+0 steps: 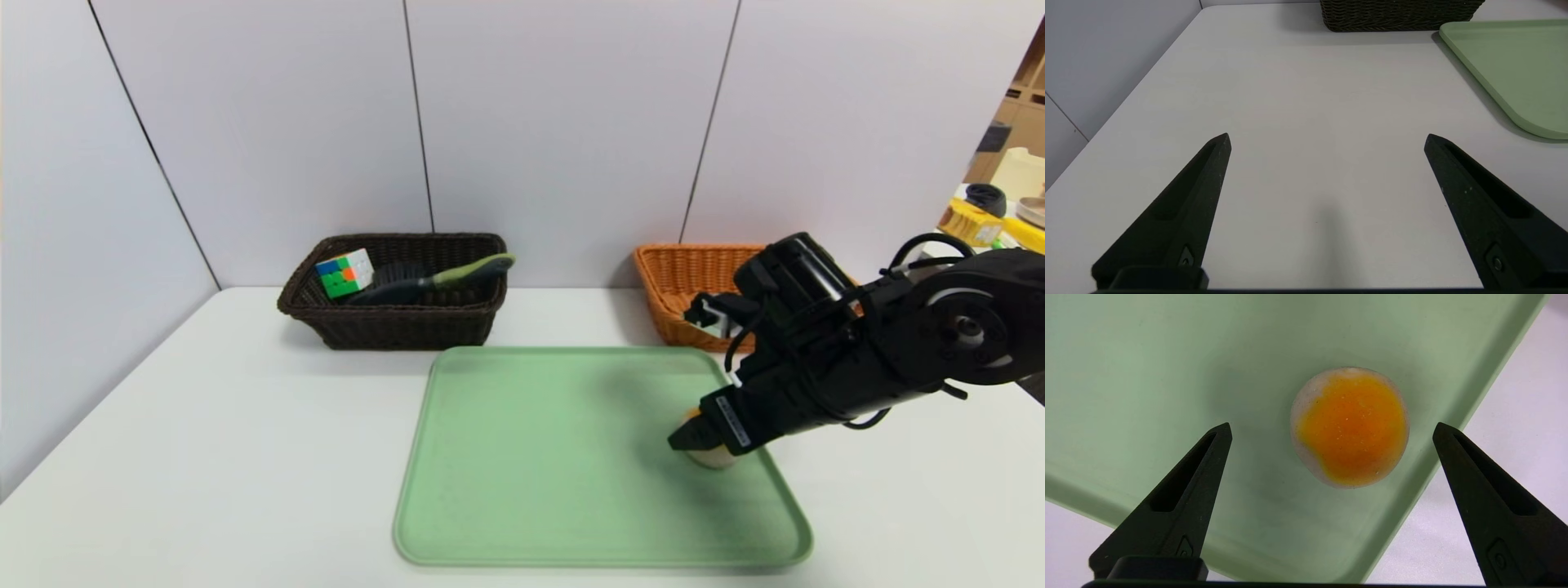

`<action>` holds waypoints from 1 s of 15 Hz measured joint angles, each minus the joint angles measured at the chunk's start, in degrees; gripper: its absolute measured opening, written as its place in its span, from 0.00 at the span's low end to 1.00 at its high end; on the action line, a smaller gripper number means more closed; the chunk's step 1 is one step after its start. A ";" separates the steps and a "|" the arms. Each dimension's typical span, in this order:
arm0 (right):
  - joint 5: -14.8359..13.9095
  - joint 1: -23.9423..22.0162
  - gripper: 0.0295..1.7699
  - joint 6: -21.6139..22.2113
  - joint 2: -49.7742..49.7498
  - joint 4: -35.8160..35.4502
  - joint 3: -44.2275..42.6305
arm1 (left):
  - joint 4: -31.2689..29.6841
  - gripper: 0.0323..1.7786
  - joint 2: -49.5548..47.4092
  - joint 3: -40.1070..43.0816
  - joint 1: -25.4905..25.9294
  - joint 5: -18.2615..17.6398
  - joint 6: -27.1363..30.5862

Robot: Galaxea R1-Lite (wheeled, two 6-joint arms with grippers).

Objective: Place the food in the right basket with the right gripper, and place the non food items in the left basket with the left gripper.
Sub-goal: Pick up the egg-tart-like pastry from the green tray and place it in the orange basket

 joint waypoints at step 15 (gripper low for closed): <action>-0.07 -0.13 0.87 -0.11 2.72 -0.05 0.27 | 0.00 0.95 0.00 0.00 -0.02 0.00 0.02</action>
